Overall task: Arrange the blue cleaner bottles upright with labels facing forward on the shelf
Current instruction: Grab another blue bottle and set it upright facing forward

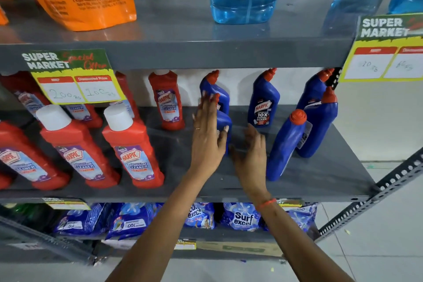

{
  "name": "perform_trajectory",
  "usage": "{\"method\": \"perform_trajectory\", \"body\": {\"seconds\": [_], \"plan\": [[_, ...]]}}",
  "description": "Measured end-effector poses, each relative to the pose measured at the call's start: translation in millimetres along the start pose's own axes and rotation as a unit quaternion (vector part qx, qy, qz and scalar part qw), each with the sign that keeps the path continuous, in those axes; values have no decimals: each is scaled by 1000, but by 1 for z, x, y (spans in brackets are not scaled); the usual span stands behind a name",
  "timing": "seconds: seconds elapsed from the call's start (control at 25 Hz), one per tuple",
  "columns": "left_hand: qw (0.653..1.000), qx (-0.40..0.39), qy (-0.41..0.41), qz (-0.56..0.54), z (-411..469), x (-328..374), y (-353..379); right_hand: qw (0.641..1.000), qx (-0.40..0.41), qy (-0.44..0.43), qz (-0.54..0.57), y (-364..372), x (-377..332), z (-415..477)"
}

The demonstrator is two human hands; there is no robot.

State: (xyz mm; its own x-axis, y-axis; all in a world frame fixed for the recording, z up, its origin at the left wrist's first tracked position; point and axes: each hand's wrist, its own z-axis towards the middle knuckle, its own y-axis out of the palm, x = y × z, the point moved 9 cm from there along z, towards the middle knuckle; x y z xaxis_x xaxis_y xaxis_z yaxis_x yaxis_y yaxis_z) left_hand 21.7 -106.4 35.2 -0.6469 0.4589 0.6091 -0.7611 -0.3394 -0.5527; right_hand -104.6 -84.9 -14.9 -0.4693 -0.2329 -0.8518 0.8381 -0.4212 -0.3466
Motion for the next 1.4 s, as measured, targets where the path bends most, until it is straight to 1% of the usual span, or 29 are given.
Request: {"method": "perform_trajectory", "body": {"seconds": [0.12,0.2,0.28,0.4,0.48,0.52,0.56,0.6,0.64,0.72,0.76,0.8,0.88,0.92,1.0,1.04,1.12,1.16,1.24,1.28,1.36,1.4], "plan": [[997,33,66,-11,-2,45,12,987,98,-118,35,-67,-31,-10],[998,18,53,-31,-2,57,30,978,134,-156,37,-101,-25,-13],[998,-5,7,-63,-5,65,52,980,130,-147,40,-123,2,-7],[991,-51,-62,-104,-10,70,86,996,52,-57,45,-121,69,11],[985,-78,-106,-109,-13,66,108,997,-39,41,42,-101,116,20],[984,-85,-122,-95,-13,63,116,991,-94,86,40,-89,133,22],[984,-90,-137,-75,-14,61,122,982,-147,109,34,-79,144,20],[983,-91,-148,-52,-14,61,126,975,-188,115,35,-71,152,19],[983,-91,-158,-31,-12,60,129,969,-213,116,41,-66,155,19],[980,-88,-176,-13,-7,59,127,961,-231,132,80,-67,157,22],[978,-95,-185,-33,-5,57,125,954,-243,147,100,-68,157,23],[971,-108,-197,-77,-4,55,124,945,-263,155,118,-68,156,25],[944,-148,-227,-188,-3,51,122,932,-299,150,140,-66,152,34],[929,-167,-238,-230,-2,51,119,928,-304,149,156,-66,150,39],[907,-187,-247,-287,2,55,114,928,-284,161,179,-68,149,46],[898,-184,-250,-311,3,57,113,933,-263,167,182,-71,149,47],[886,-158,-263,-349,3,62,115,945,-210,176,181,-76,147,46],[885,-144,-263,-356,1,65,119,951,-182,179,177,-78,143,42],[899,-102,-259,-338,-4,73,128,963,-120,181,163,-81,136,31],[908,-65,-260,-322,-5,75,128,966,-97,180,159,-80,134,23],[919,11,-278,-278,-3,71,120,970,-74,169,161,-75,133,11],[927,28,-280,-250,-2,66,114,971,-77,163,157,-72,134,7]]}}
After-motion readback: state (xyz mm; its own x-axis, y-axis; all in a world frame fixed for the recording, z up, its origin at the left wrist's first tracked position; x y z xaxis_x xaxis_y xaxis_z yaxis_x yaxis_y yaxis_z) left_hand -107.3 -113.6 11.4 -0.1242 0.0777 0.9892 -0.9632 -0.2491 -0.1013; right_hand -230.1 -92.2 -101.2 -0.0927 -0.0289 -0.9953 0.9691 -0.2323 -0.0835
